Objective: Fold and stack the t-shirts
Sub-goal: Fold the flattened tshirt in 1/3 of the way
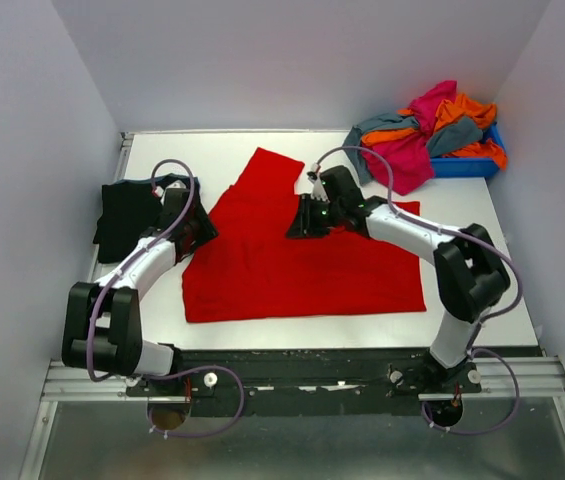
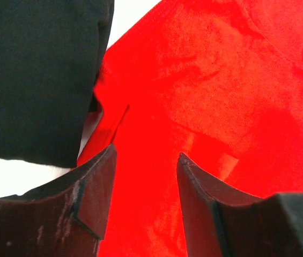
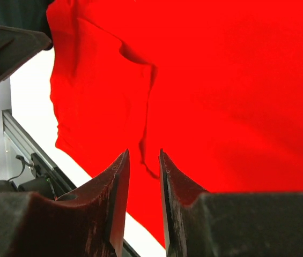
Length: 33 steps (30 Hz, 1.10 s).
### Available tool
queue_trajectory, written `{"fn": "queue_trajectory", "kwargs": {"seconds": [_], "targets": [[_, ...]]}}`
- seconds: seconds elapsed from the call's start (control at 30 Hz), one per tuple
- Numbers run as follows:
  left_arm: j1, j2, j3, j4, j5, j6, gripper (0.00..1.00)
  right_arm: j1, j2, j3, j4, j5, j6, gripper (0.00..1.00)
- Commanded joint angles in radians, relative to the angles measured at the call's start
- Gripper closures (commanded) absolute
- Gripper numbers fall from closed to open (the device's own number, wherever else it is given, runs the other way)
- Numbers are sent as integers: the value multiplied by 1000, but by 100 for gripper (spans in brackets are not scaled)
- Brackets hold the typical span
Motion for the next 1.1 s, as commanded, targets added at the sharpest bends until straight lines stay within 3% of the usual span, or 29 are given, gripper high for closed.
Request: {"fn": "queue_trajectory", "kwargs": {"seconds": [0.0,0.4,0.67,1.07], "targets": [[-13,87,70,19,-58,45,44,42,119,130,17,44,3,65],[-19,288,205,-43,-121,69,46,80,340,339,-49,59,-28,66],[-20,330,237,-61,-126,77,48,112,430,414,-75,44,-37,62],[-22,384,253,-55,-74,71,54,134,530,488,-101,13,-29,65]]}}
